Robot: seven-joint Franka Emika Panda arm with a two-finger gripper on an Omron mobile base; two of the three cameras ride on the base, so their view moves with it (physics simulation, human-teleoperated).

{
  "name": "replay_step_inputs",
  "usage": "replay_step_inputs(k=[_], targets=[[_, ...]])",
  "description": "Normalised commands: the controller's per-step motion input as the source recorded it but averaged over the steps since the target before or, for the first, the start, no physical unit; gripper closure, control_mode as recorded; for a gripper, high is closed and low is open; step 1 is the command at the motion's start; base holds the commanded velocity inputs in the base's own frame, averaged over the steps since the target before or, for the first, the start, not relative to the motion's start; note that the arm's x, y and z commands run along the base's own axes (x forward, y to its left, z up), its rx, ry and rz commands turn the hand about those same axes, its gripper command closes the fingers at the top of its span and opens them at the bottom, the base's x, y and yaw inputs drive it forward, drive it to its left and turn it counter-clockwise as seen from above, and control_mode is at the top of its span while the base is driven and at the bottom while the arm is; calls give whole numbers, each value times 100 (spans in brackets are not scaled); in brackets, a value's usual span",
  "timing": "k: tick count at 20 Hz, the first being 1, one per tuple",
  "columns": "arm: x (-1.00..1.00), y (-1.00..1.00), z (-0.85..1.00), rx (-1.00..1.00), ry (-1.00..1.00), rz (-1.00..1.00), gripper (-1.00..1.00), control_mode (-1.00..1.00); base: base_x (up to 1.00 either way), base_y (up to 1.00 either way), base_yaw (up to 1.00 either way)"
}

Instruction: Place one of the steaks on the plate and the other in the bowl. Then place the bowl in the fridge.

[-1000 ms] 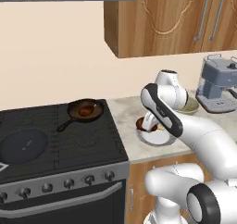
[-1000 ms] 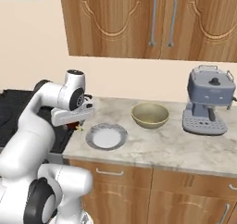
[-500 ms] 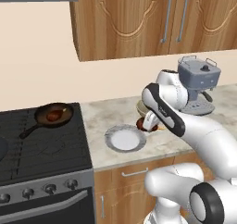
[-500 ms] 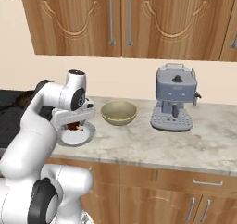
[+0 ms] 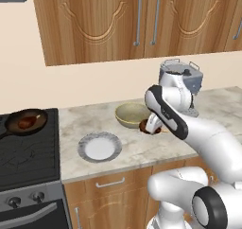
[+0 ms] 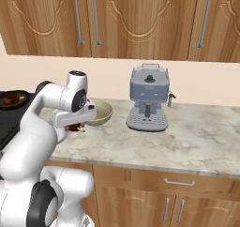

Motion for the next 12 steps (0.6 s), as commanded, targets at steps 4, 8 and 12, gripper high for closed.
replay_step_inputs(k=[4, 8, 12], targets=[[24, 0, -12, 0, -10, -15, 100, -100, 0, 0, 0], [22, 8, -11, 0, -14, -44, 100, -100, 0, 0, 0], [77, 0, -3, -11, -12, -60, 100, -100, 0, 0, 0]])
